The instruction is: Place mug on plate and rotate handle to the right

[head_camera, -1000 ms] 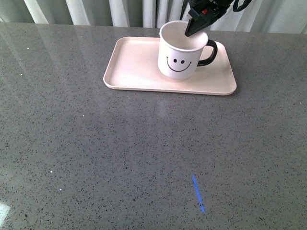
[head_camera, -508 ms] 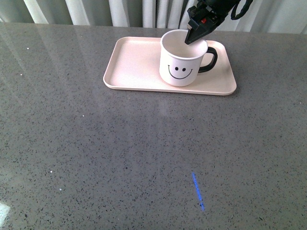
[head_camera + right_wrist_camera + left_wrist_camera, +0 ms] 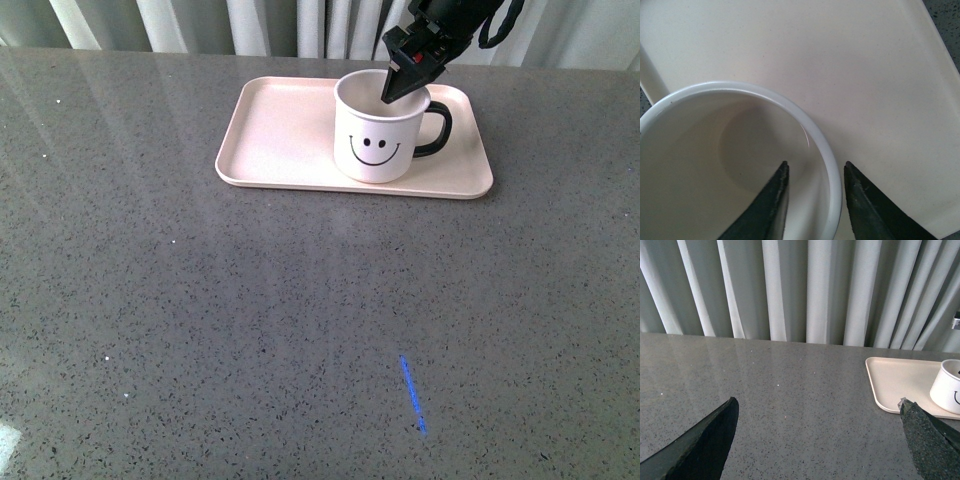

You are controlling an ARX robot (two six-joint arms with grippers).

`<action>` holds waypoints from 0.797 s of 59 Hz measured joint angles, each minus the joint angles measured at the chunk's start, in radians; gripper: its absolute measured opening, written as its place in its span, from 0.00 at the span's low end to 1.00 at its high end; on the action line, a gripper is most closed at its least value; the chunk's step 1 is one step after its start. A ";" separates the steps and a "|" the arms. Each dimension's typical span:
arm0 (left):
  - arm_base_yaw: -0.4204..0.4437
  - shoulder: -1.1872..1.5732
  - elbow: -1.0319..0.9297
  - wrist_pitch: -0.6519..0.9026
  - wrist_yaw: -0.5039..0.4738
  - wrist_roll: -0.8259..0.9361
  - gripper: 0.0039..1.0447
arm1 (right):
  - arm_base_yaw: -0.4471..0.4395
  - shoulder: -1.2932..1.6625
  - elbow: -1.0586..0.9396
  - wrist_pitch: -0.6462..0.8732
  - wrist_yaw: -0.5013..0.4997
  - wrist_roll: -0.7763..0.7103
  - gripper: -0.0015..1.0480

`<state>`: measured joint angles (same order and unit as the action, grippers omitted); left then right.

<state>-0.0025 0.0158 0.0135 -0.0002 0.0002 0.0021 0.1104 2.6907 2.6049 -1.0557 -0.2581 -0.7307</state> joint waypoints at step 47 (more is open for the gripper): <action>0.000 0.000 0.000 0.000 0.000 0.000 0.91 | -0.059 -0.450 -0.520 0.425 -0.209 0.088 0.89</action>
<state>-0.0025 0.0158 0.0135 -0.0006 0.0002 0.0021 0.0517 2.2406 2.0846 -0.6304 -0.4675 -0.6430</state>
